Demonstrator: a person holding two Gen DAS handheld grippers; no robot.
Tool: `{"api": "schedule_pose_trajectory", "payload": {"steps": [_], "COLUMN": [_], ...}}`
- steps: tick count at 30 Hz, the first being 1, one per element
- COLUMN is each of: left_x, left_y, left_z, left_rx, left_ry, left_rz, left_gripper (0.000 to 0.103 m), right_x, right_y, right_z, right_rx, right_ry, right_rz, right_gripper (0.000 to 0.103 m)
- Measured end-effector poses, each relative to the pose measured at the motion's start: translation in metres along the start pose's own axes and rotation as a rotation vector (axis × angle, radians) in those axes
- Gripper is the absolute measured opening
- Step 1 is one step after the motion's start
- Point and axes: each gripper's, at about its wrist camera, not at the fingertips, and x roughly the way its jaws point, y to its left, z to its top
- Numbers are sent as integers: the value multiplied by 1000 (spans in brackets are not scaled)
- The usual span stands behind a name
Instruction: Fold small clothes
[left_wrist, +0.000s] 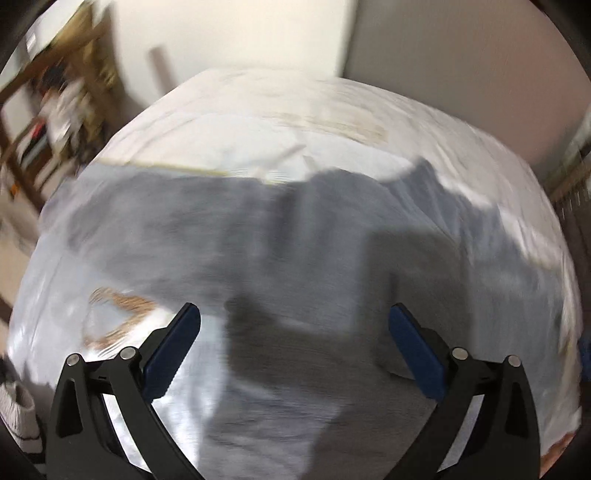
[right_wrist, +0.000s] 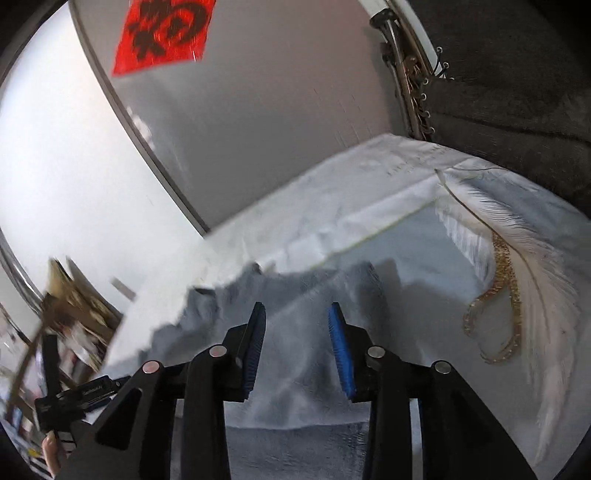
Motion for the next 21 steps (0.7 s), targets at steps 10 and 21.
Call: {"api": "schedule_pose_trajectory", "payload": {"steps": [10, 21], "left_x": [-16, 16], "left_y": [74, 225], "left_z": [55, 59], "left_rx": [-155, -411], "left_ry": [156, 115], "left_rz": [41, -68], "left_gripper": [99, 97], "right_x": [1, 11], "right_y": [3, -25], "right_z": [-11, -15], "right_rx": [-66, 77], "right_ry": [-49, -26], "right_rz": [35, 30], "right_gripper": [39, 41]}}
